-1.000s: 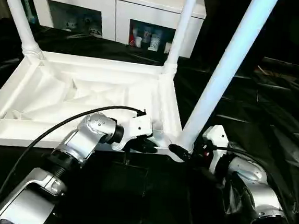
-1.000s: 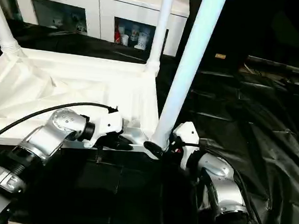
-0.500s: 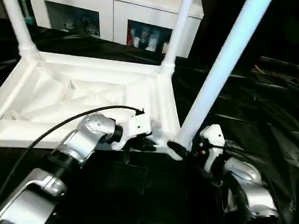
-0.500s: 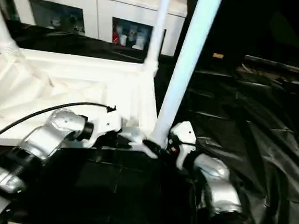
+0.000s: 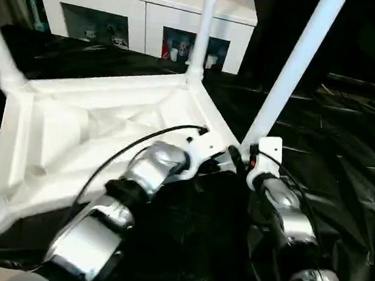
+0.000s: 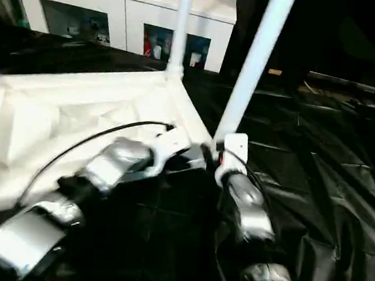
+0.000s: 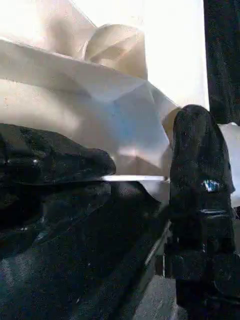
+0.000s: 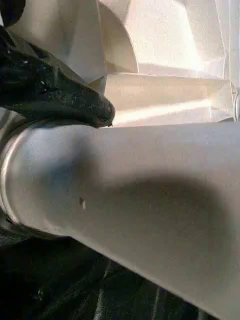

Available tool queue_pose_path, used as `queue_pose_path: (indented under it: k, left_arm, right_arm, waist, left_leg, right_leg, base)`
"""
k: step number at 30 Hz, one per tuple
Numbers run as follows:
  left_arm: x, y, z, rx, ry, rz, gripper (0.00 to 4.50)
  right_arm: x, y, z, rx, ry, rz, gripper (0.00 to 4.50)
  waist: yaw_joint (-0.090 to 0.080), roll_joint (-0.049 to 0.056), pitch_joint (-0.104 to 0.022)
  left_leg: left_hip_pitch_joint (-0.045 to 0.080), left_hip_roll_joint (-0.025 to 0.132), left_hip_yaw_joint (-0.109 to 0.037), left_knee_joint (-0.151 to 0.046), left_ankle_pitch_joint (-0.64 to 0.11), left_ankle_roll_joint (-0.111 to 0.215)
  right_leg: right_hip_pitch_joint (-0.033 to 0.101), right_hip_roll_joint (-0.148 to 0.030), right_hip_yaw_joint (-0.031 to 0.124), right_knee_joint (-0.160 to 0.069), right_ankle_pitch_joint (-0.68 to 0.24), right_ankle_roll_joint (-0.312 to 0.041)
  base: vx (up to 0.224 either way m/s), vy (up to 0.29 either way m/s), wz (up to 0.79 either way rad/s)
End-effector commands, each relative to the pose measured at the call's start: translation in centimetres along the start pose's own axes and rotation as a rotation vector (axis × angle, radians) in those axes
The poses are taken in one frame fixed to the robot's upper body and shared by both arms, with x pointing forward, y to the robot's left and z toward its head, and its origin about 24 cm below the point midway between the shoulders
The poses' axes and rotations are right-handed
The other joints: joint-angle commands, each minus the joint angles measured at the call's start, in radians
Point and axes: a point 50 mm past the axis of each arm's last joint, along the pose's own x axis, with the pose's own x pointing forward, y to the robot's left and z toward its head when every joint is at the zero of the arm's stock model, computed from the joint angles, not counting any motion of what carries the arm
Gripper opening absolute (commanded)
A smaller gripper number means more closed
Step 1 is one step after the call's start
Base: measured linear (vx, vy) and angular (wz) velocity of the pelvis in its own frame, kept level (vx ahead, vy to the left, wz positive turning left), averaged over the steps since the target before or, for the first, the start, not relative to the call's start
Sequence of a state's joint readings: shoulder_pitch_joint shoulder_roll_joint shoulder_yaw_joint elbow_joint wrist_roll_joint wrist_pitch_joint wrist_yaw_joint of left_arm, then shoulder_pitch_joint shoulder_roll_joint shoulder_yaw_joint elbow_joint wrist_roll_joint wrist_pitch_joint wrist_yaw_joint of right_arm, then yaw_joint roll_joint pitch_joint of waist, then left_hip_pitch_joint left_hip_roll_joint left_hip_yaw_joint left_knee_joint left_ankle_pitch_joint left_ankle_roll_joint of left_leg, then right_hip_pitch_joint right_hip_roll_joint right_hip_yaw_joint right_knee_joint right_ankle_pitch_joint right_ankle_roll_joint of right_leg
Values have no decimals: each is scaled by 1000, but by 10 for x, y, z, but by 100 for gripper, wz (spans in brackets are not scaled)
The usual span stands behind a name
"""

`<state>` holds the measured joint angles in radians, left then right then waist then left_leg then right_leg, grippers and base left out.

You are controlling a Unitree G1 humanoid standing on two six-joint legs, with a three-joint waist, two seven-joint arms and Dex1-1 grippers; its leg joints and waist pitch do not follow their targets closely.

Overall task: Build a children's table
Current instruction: Rotate leg to tighten

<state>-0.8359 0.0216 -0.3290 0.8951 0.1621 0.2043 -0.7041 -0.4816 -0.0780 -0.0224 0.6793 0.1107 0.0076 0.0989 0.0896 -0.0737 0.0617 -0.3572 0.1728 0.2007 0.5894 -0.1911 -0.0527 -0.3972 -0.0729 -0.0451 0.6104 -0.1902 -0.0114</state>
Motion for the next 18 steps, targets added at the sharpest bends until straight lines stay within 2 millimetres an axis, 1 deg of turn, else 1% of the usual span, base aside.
queue_pose_path:
  k: [1, 3, 4, 5, 6, 7, 8, 9, 10, 11, 12, 13, 14, 15, 16, 18]
  left_arm:
    - [1, 0, -14, -41, 36, 30, 0]
    - [0, -1, -15, -23, 33, 6, 0]
    - [-2, -1, -16, -22, 33, -11, 0]
    - [-3, -1, -17, -11, 30, -26, 0]
    - [-5, -1, -18, 8, 22, -51, 0]
    - [-7, -1, -19, 11, 20, -65, 0]
    - [-7, -1, -19, 11, 20, -65, 0]
    - [-10, -1, -21, 31, 12, -81, 0]
    - [-14, -2, -23, 56, -6, -124, 0]
    - [-15, -2, -24, 60, -13, -138, 0]
    - [-19, -4, -25, 75, -33, -179, 0]
    - [-24, -7, -26, 96, -62, -237, 0]
    - [-30, -11, -27, 121, -90, -303, 0]
    - [-32, -12, -28, 126, -93, -325, 0]
    - [-34, -12, -29, 128, -93, -340, 0]
    - [-38, -13, -31, 144, -87, -366, 0]
  right_arm:
    - [-5, -1, -18, 8, 70, 2, 304]
    - [-6, -1, -15, 52, 44, 46, 338]
    - [-7, -2, -13, 56, 30, 69, 341]
    - [-8, -2, -12, 48, 20, 93, 344]
    - [-9, -3, -10, 33, 10, 127, 352]
    - [-11, -4, -9, 20, 7, 156, 364]
    - [-11, -4, -9, 20, 7, 156, 377]
    - [-13, -7, -8, -19, 4, 201, 384]
    - [-18, -10, -6, -59, 3, 278, 384]
    - [-20, -11, -6, -64, 4, 297, 391]
    - [-24, -14, -4, -79, 1, 352, 391]
    - [-29, -17, -3, -96, -3, 410, 391]
    - [-34, -20, -1, -118, -8, 464, 391]
    - [-36, -22, 0, -124, -10, 480, 391]
    - [-37, -23, 1, -127, -13, 491, 391]
    - [-39, -24, 2, -125, -16, 522, 391]
  waist:
    - [-3, -7, -63]
    - [-2, -7, -61]
    - [-2, -6, -61]
    - [-1, -7, -60]
    - [-1, -7, -60]
    - [-3, -9, -59]
    - [-3, -9, -59]
    - [-3, -7, -58]
    - [-3, -9, -57]
    - [0, -9, -56]
    - [0, -8, -54]
    - [2, -10, -55]
    - [3, -10, -54]
    - [2, -8, -53]
    - [-1, -6, -54]
    - [-3, -4, -54]
  left_leg:
    - [8, 56, -27, -68, -155, 62]
    - [9, 57, -27, -68, -175, 63]
    - [8, 57, -28, -69, -182, 64]
    - [8, 57, -28, -69, -185, 66]
    - [5, 58, -29, -70, -182, 72]
    - [3, 57, -29, -70, -181, 72]
    - [4, 58, -30, -71, -179, 72]
    - [5, 57, -29, -71, -182, 73]
    - [5, 58, -29, -71, -184, 74]
    - [4, 58, -30, -71, -186, 77]
    - [4, 60, -30, -72, -193, 82]
    - [3, 62, -31, -72, -196, 83]
    - [1, 62, -31, -73, -192, 86]
    - [2, 63, -31, -74, -198, 85]
    - [5, 65, -30, -74, -210, 81]
    - [6, 66, -32, -77, -215, 68]
  right_leg:
    - [41, -81, 46, -75, -157, -202]
    - [40, -83, 46, -80, -195, -197]
    - [41, -84, 46, -81, -211, -194]
    - [41, -83, 46, -82, -215, -192]
    - [42, -85, 45, -83, -218, -191]
    - [43, -83, 46, -82, -219, -188]
    - [43, -84, 45, -83, -227, -188]
    - [41, -84, 45, -84, -235, -188]
    - [42, -84, 45, -86, -247, -187]
    - [43, -85, 44, -88, -258, -183]
    - [42, -85, 46, -90, -271, -179]
    - [44, -88, 46, -90, -284, -175]
    - [43, -88, 46, -90, -292, -174]
    - [42, -88, 46, -91, -301, -173]
    - [37, -87, 47, -91, -315, -176]
    - [34, -85, 45, -91, -328, -180]
  base:
    - [0, 0, 0]
    - [0, 0, 0]
    - [0, 0, 0]
    - [0, 0, 0]
    - [0, 0, 0]
    - [0, 0, 0]
    - [0, 0, 0]
    - [0, 0, 0]
    - [0, 0, 0]
    - [0, 0, 0]
    - [0, 0, 0]
    - [0, 0, 0]
    - [0, 0, 0]
    - [0, 0, 0]
    - [0, 0, 0]
    - [0, 0, 0]
